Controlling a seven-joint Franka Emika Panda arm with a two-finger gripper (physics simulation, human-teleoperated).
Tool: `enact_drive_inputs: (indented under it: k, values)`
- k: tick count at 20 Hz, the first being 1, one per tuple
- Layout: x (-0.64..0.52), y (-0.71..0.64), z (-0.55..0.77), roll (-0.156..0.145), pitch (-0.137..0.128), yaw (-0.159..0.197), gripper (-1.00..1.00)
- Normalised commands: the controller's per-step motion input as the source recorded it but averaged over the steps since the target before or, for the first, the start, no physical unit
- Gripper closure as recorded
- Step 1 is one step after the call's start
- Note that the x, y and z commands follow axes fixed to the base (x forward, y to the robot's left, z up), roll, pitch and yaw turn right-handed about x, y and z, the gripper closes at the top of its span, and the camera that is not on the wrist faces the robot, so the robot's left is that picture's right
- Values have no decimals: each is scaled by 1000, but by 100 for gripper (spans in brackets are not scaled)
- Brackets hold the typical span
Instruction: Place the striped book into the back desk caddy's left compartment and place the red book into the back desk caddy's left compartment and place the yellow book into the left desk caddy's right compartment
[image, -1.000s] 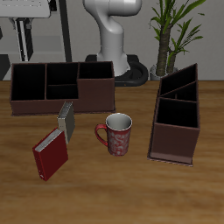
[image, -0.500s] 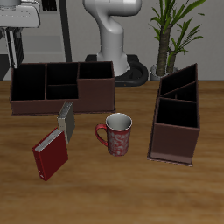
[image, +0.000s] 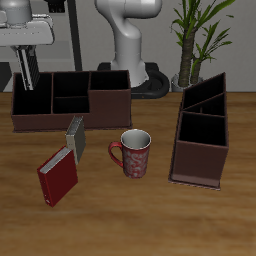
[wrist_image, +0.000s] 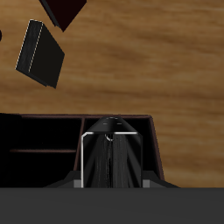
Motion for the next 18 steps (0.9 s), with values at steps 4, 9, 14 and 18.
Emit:
enact_drive_inputs:
  k: [4, 9, 14, 18]
  values:
    - [-115, 37, -289, 30, 25, -5, 100]
    - [-155, 55, -160, 18, 4, -12, 100]
    - [-51, -118, -180, 11, 1, -33, 100]
    - [-8, -110, -176, 14, -14, -16, 100]
